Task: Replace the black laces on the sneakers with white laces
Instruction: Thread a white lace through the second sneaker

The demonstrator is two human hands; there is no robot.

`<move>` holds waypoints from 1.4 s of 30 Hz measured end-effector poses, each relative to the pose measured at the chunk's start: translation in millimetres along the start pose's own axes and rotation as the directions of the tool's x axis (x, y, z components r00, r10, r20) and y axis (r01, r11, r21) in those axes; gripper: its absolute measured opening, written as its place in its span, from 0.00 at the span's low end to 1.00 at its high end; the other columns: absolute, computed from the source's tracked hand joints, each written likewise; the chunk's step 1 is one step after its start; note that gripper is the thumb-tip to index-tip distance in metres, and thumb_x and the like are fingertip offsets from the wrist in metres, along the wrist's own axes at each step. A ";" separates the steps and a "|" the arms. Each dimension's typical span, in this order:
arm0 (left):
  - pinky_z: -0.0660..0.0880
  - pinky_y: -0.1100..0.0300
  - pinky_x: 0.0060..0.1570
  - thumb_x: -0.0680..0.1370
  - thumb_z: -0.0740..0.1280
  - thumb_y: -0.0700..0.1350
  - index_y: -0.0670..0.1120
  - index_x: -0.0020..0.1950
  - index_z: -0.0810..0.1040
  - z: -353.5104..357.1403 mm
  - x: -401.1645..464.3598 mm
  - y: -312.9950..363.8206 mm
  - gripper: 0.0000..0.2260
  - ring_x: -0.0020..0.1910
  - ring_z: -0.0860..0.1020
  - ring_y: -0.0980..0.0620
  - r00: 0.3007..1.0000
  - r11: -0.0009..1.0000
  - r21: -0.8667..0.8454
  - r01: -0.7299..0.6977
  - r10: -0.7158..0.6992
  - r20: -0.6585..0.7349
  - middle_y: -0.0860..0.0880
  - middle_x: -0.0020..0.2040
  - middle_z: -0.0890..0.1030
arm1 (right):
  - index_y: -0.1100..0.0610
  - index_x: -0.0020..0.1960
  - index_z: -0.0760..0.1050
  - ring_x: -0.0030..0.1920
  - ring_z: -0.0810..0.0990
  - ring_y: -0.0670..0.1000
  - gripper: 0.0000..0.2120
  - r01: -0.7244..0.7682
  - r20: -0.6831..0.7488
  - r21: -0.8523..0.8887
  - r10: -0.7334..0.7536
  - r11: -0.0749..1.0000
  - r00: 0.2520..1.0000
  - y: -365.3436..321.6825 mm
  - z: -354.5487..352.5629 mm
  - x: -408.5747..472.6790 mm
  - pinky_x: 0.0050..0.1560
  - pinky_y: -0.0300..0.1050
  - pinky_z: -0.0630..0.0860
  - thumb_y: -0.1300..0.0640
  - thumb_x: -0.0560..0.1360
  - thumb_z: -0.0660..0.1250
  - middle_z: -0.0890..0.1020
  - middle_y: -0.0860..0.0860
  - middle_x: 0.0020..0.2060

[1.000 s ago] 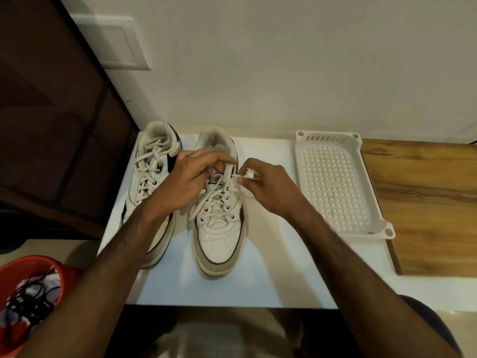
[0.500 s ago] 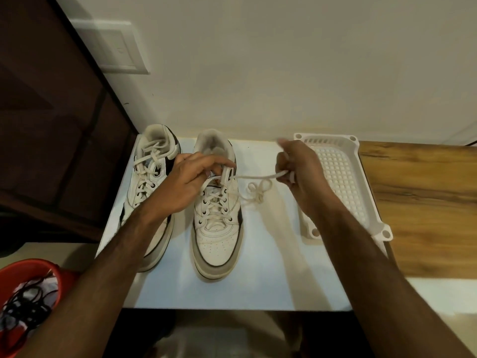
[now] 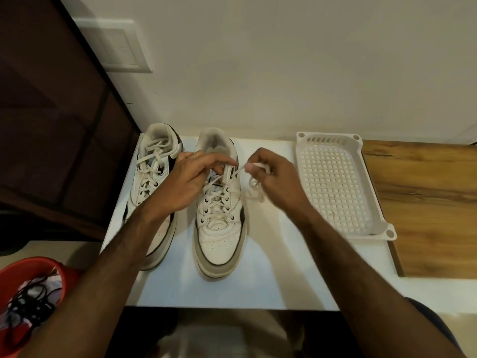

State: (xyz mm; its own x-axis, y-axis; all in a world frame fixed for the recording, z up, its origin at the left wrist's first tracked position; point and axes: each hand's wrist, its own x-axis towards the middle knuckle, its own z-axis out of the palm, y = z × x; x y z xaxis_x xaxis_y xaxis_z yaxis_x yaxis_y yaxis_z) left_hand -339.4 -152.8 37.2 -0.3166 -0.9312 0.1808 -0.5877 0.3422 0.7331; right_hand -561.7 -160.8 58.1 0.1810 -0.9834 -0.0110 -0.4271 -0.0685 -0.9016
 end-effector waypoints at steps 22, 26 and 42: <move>0.62 0.50 0.51 0.79 0.65 0.51 0.49 0.54 0.82 23.8 -24.8 48.5 0.10 0.51 0.76 0.47 0.947 0.745 0.646 -0.167 0.304 -0.105 0.50 0.52 0.79 | 0.60 0.70 0.72 0.62 0.81 0.56 0.21 -0.242 -0.003 0.738 0.361 0.629 0.932 23.5 -44.0 26.9 0.65 0.51 0.78 0.68 0.78 0.66 0.79 0.58 0.62; 0.65 0.42 0.56 0.73 0.74 0.56 0.50 0.59 0.81 45.0 -27.3 47.9 0.17 0.64 0.73 0.41 0.993 0.693 0.721 0.018 0.072 -0.094 0.47 0.67 0.74 | 0.52 0.72 0.73 0.76 0.65 0.48 0.24 -0.130 -0.177 0.083 0.143 0.988 0.974 27.9 -46.2 21.9 0.76 0.48 0.62 0.64 0.77 0.67 0.68 0.49 0.75; 0.73 0.48 0.55 0.78 0.67 0.46 0.44 0.56 0.80 30.6 -21.1 12.7 0.09 0.58 0.78 0.45 0.976 0.909 0.389 -0.149 0.197 -0.088 0.47 0.58 0.78 | 0.56 0.49 0.82 0.45 0.80 0.50 0.03 0.100 0.262 -0.609 0.080 0.787 0.962 58.5 -5.8 10.5 0.45 0.45 0.74 0.57 0.77 0.71 0.82 0.50 0.45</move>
State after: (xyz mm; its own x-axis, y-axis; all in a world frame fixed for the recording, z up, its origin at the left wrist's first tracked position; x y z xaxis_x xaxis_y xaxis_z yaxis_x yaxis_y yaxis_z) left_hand -363.0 -125.0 22.6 -0.3593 -0.8527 0.3791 -0.7771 0.4984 0.3844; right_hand -589.9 -176.0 7.8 0.3717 -0.9075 -0.1958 -0.8576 -0.2548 -0.4468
